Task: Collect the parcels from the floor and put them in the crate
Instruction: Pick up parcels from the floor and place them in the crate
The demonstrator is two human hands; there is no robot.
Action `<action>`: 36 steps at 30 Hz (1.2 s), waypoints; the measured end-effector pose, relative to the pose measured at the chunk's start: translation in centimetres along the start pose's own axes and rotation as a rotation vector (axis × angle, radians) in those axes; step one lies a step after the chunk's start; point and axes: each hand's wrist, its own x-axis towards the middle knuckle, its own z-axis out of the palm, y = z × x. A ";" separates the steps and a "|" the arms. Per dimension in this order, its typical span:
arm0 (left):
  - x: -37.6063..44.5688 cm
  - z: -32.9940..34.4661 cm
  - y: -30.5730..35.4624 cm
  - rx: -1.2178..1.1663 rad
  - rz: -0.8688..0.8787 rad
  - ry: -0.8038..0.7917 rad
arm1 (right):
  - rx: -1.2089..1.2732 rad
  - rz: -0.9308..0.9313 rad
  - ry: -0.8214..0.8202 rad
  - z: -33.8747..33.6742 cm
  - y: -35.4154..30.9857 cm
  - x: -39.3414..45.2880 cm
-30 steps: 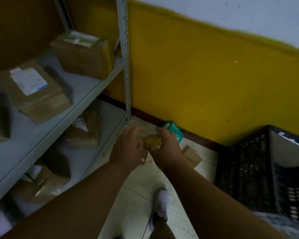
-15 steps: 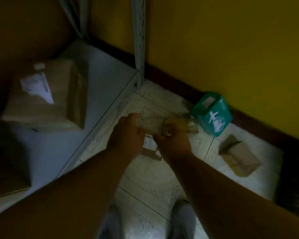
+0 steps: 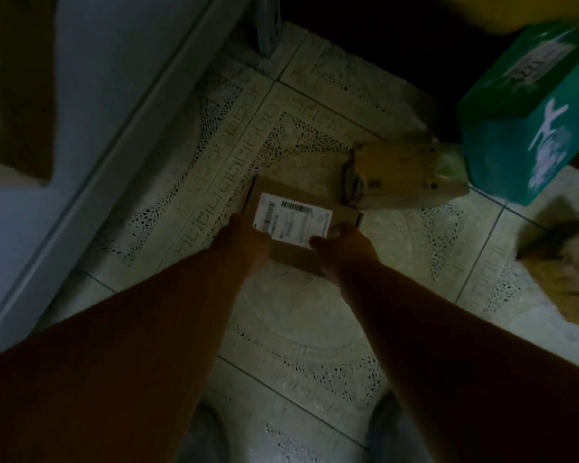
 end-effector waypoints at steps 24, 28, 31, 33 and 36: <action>-41.7 -26.1 4.7 -0.357 0.364 0.298 | -0.033 -0.247 -0.172 -22.8 -10.2 -43.4; -52.4 -32.9 5.6 -0.592 0.264 0.531 | 0.059 -0.435 -0.178 -27.1 -13.4 -54.5; -58.6 -35.7 5.1 -0.722 0.159 0.607 | 0.105 -0.542 -0.206 -28.2 -13.4 -60.7; -62.5 -35.6 3.9 -0.817 0.126 0.643 | 0.072 -0.595 -0.229 -28.6 -12.5 -64.2; -68.4 -34.1 1.1 -0.942 0.137 0.702 | -0.048 -0.709 -0.264 -28.8 -10.7 -68.3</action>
